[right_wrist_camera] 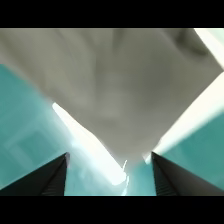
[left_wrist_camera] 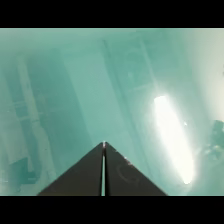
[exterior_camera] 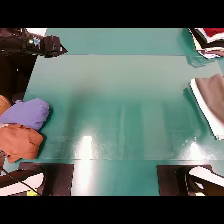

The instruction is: Fold the shirts.

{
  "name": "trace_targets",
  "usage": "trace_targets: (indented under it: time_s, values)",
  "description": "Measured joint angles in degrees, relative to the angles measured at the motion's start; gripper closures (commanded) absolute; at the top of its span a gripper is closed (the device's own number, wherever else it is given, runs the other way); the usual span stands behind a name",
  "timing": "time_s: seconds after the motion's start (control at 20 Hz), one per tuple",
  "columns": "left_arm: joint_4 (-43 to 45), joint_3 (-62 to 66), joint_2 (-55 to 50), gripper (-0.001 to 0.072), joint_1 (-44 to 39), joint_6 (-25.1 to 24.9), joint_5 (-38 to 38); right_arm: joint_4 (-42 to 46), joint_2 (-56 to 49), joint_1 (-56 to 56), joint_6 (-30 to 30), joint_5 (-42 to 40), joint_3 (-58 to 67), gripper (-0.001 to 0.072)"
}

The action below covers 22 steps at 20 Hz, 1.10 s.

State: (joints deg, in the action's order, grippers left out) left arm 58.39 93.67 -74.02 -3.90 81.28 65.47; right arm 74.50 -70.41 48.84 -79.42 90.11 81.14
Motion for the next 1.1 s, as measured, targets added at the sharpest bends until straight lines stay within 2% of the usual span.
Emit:
trace_targets:
  time_s: [0.2, 0.45, 0.5, 0.55, 0.65, 0.75, 1.1]
  values:
    - [0.0, 0.0, 0.0, 0.0681, 0.0, -0.2, 0.1, -0.5, 3.5, 3.3, -1.2, 0.6, -3.4, 0.0121]
    - [-0.1, 0.0, 0.0, 0.0681, 0.0, -0.3, -0.3, -12.6, 7.0, -4.4, -1.9, -2.1, -4.4, 0.0123]
    - [-0.1, 0.0, 0.0, 0.0681, 0.0, -0.3, -0.4, -14.8, 7.3, -7.6, -2.0, -2.6, -4.5, 0.0153]
    - [-0.1, 0.0, 0.0, 0.0681, 0.0, -0.3, -0.6, -16.7, 7.6, -11.6, -2.0, -3.5, -4.5, 0.0255]
    - [-0.1, 0.0, 0.0, 0.0681, 0.0, -0.3, -0.8, -18.9, 7.9, -20.0, -2.1, -5.3, -4.6, 0.0505]
    - [-0.2, 0.0, 0.0, 0.0681, 0.0, -0.3, -1.7, -20.2, 8.0, -28.2, -2.1, -7.9, -4.6, 0.0688]
    - [-0.1, 0.0, 0.0, 0.0681, 0.0, -0.3, -4.9, -21.7, 8.2, -48.1, -2.0, -15.7, -4.7, 0.0698]
